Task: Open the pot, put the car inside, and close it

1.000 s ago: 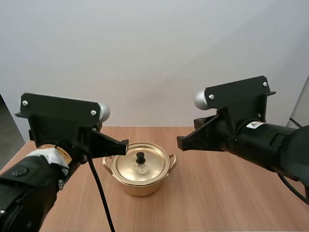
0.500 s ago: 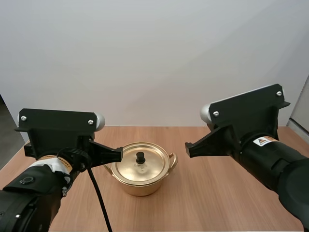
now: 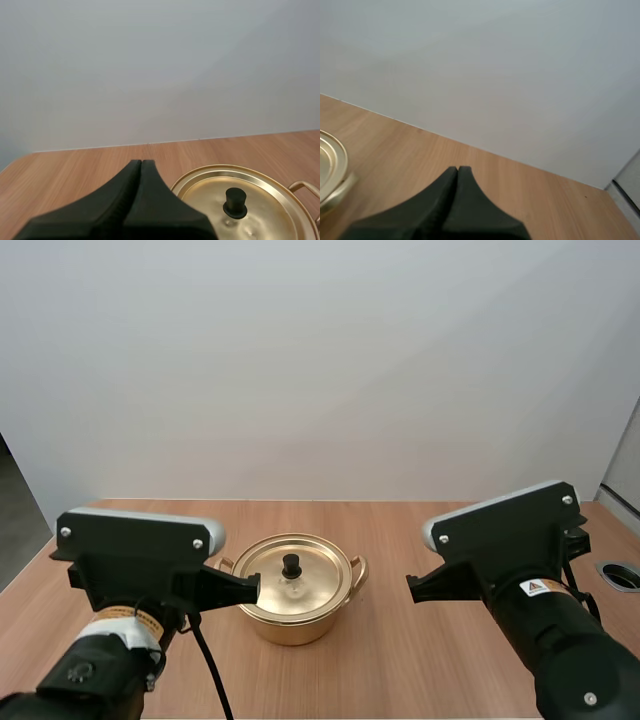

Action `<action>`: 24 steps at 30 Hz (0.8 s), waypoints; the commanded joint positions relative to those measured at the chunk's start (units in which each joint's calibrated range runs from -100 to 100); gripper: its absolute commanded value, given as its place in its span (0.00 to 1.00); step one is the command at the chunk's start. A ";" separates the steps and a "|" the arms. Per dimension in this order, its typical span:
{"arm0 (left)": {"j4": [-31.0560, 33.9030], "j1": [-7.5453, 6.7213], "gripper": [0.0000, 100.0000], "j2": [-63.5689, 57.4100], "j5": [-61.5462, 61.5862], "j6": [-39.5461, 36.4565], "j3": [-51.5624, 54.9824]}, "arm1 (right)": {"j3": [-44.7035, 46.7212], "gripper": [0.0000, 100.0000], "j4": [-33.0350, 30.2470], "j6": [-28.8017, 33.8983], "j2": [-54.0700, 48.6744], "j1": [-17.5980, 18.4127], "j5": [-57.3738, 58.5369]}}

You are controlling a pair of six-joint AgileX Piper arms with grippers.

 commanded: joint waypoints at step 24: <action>0.08 0.02 0.00 -5.55 8.46 0.07 5.69 | 8.54 0.00 -39.52 48.79 -10.63 6.79 14.14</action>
